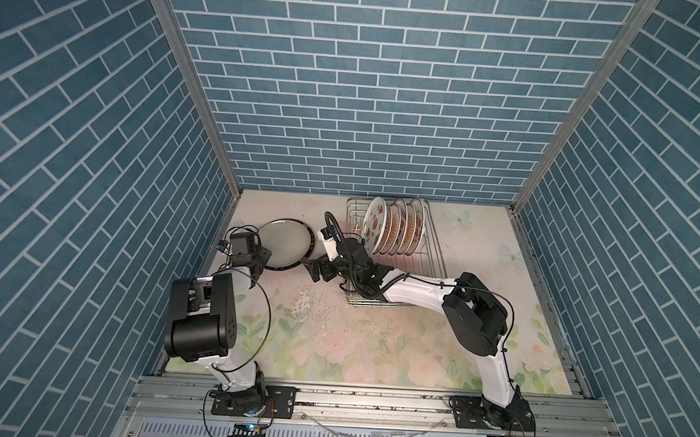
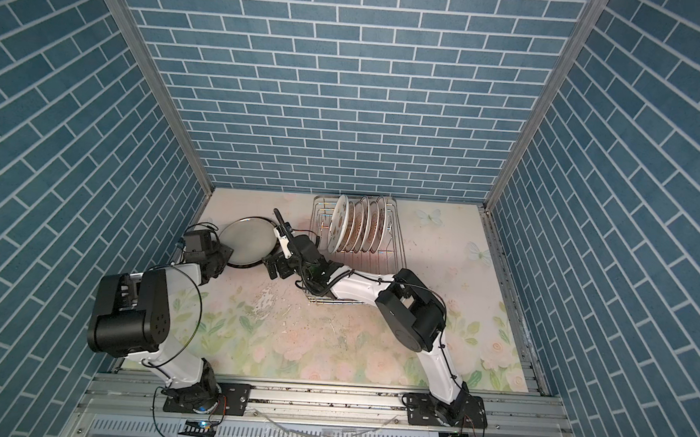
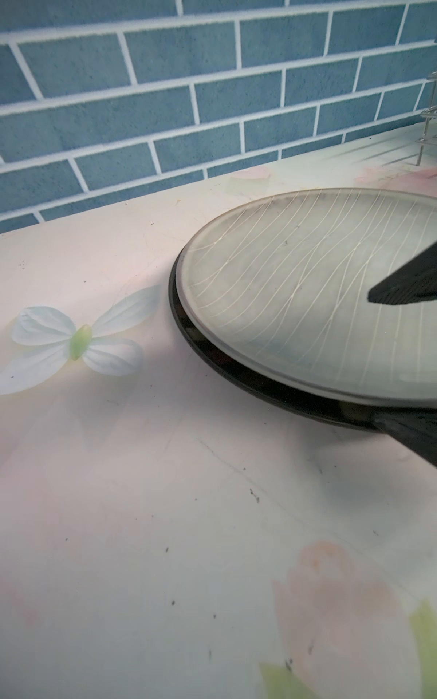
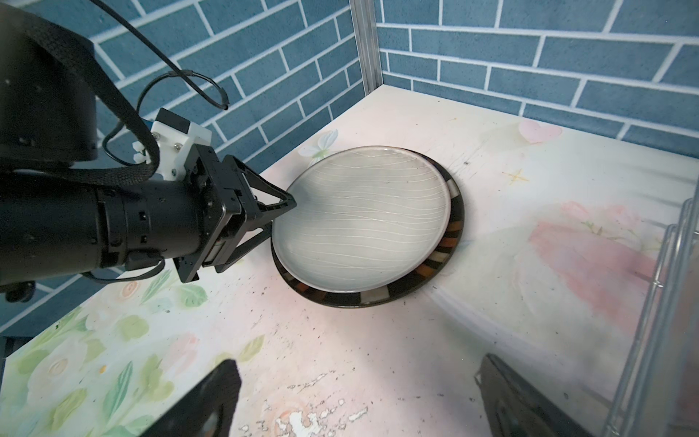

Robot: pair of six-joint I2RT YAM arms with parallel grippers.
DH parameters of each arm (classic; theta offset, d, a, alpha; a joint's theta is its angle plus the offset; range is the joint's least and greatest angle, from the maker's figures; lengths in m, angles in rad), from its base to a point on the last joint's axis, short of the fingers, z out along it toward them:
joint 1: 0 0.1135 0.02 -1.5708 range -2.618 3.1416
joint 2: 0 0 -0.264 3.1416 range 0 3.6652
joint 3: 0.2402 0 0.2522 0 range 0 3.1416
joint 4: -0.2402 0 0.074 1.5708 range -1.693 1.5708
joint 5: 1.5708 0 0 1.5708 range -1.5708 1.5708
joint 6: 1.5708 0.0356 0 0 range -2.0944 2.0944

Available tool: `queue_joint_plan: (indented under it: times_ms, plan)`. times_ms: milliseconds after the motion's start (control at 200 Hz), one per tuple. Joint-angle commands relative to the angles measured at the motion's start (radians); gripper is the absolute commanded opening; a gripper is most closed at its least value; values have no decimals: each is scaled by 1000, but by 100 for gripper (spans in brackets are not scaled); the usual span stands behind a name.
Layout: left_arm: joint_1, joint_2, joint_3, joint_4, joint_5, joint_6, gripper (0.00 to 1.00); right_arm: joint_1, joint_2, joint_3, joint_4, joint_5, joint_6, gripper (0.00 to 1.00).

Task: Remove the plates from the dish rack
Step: 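Open the left gripper and lift it off the stacked plates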

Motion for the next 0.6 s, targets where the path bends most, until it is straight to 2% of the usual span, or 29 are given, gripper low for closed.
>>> queue_joint_plan:
  times_ms: [0, 200, 320, 595]
  plan:
    - [6, -36, -25, -48, -48, 12, 48, 8, -22, -22, 17, -5, -50, 99]
    - [6, -99, -42, -80, -80, 21, 49, 12, -34, -37, 26, -12, -54, 99]
    - [-6, -169, -95, -59, -68, 25, 49, 38, -95, -44, -40, 17, -114, 99]
    - [-123, -469, -195, -135, -133, 41, 52, 74, -260, -183, -42, 87, -150, 99]
